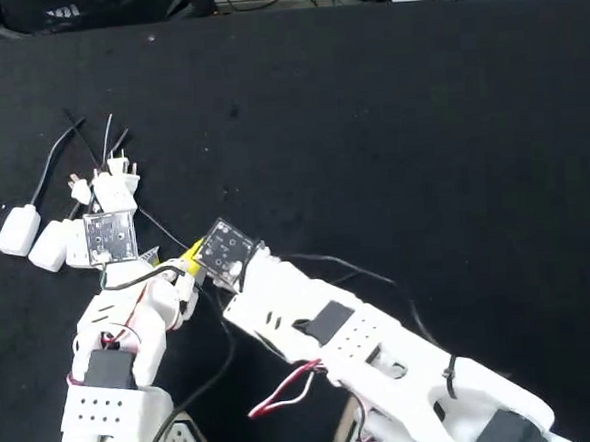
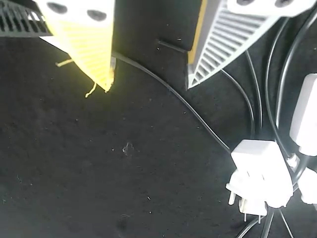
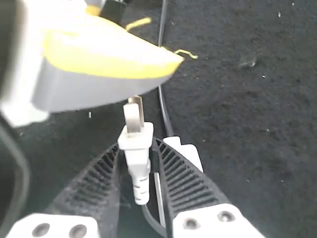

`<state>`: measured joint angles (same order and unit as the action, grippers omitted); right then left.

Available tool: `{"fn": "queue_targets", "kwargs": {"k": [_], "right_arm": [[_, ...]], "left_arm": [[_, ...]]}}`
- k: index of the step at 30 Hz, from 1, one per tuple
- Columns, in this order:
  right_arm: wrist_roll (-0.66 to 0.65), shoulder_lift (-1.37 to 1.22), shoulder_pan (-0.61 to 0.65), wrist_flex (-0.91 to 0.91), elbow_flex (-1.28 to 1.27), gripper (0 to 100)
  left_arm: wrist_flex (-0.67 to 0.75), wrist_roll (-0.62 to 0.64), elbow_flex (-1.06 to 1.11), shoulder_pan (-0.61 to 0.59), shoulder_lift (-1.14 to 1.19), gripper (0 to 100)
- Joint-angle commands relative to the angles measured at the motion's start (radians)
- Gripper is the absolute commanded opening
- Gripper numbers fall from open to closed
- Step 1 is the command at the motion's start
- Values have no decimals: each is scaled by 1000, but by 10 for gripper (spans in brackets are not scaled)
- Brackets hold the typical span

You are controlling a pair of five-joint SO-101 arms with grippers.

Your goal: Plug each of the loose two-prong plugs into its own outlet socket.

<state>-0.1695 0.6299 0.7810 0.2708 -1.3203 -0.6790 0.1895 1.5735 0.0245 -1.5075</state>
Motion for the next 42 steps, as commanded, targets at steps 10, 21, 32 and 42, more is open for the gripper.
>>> {"fn": "queue_targets", "kwargs": {"k": [10,21,32,42], "right_arm": [[3,355,12,196,-24,10],[3,634,-66,195,-160,10],[46,634,-84,190,-162,10],[86,641,-84,190,-160,10]], "left_arm": [[-2,-112,-24,70,-11,234],[-2,-112,-24,70,-11,234],[-2,-112,-22,70,-11,234],[3,-118,-10,81,-11,234]]}}
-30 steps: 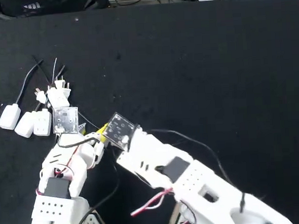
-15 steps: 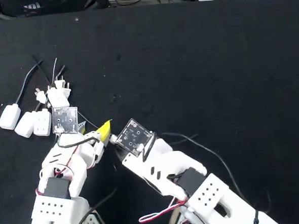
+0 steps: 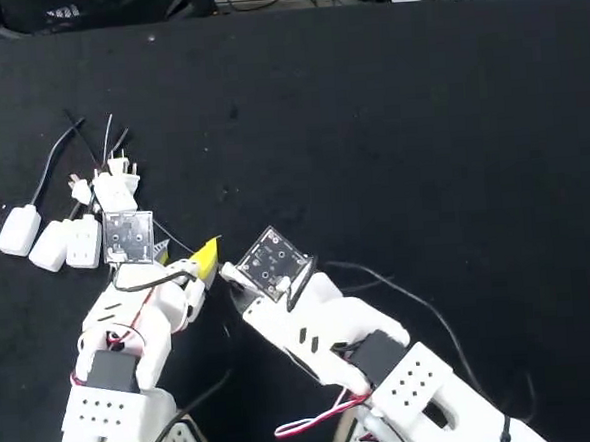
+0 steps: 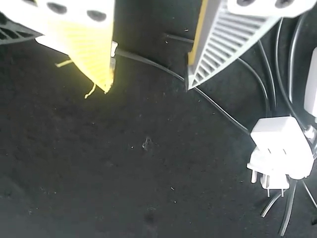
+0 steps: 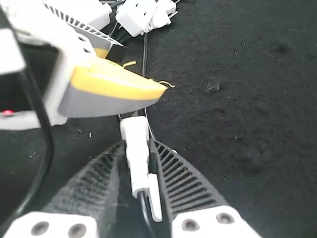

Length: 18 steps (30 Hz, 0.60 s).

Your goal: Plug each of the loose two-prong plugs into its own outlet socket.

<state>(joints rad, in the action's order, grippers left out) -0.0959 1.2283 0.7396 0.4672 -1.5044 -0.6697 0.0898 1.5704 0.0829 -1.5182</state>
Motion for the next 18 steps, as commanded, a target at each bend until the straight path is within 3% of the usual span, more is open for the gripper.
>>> {"fn": "queue_targets", "kwargs": {"k": [1,13,18], "right_arm": [[12,42,-43,-6,24,10],[18,35,-43,-40,21,10],[100,41,-43,-43,16,10]], "left_arm": [[-6,-18,-7,22,0,234],[-5,-18,-2,22,0,234],[-5,-18,-2,22,0,234]]}}
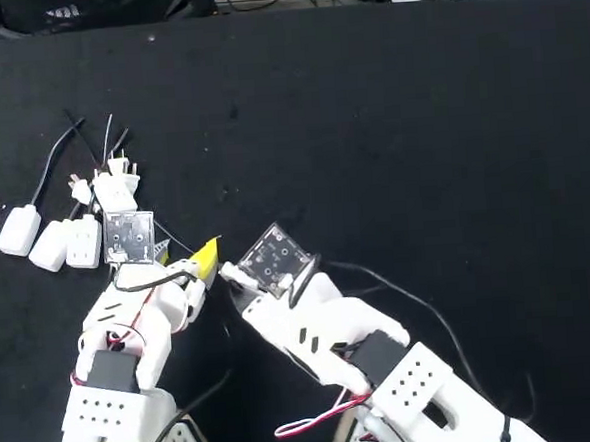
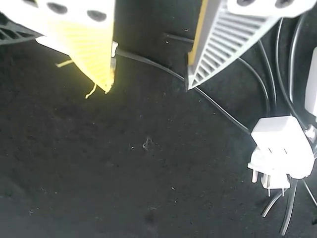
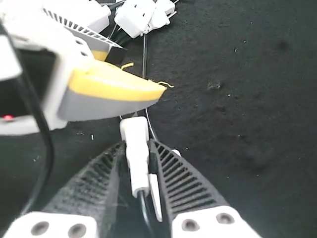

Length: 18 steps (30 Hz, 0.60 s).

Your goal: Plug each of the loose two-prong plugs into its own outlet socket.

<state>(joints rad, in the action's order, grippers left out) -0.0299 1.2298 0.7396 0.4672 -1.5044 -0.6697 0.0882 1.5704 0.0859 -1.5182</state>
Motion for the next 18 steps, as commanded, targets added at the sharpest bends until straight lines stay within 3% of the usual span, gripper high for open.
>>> {"fn": "queue_targets", "kwargs": {"k": [1,18], "right_arm": [[37,41,-43,-43,15,10],[32,33,-71,-25,15,10]], "left_arm": [[-5,-17,-2,19,0,234],[-9,-17,-13,4,0,234]]}}
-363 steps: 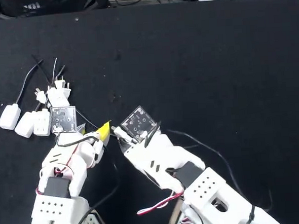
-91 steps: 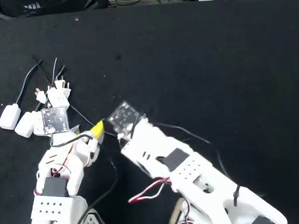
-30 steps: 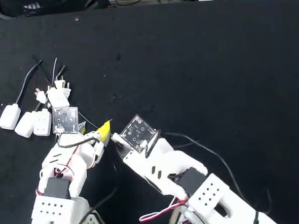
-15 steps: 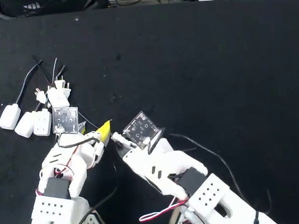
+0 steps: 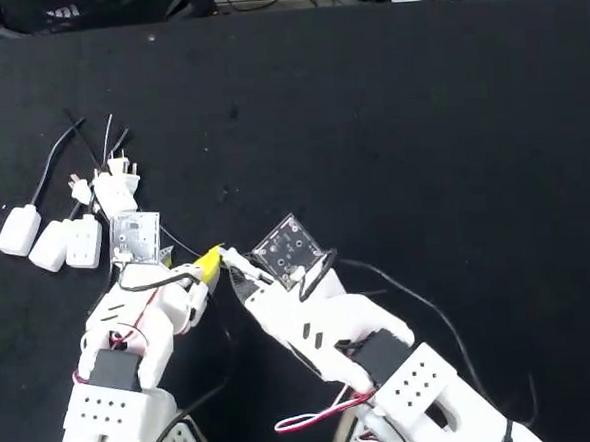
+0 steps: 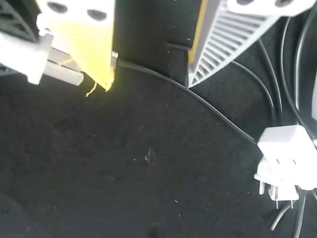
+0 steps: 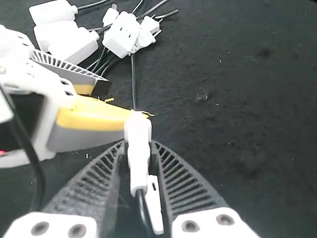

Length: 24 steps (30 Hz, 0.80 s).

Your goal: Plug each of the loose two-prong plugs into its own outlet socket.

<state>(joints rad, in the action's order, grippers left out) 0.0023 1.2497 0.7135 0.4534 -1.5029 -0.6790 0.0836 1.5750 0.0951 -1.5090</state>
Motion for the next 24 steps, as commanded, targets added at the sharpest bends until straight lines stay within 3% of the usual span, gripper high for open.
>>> {"fn": "queue_targets", "kwargs": {"k": [1,4,11,18,24], "right_arm": [[0,12,-75,9,21,10],[5,-5,-160,94,73,10],[0,-266,-161,256,265,10],[-86,-558,58,480,470,11],[-100,-743,44,473,498,11]], "left_arm": [[-2,-12,-18,-19,-9,234],[-2,-5,-39,-90,-9,234],[6,94,-50,-248,-9,234],[38,147,-39,-351,-9,234],[35,157,-39,-361,-9,234]]}}
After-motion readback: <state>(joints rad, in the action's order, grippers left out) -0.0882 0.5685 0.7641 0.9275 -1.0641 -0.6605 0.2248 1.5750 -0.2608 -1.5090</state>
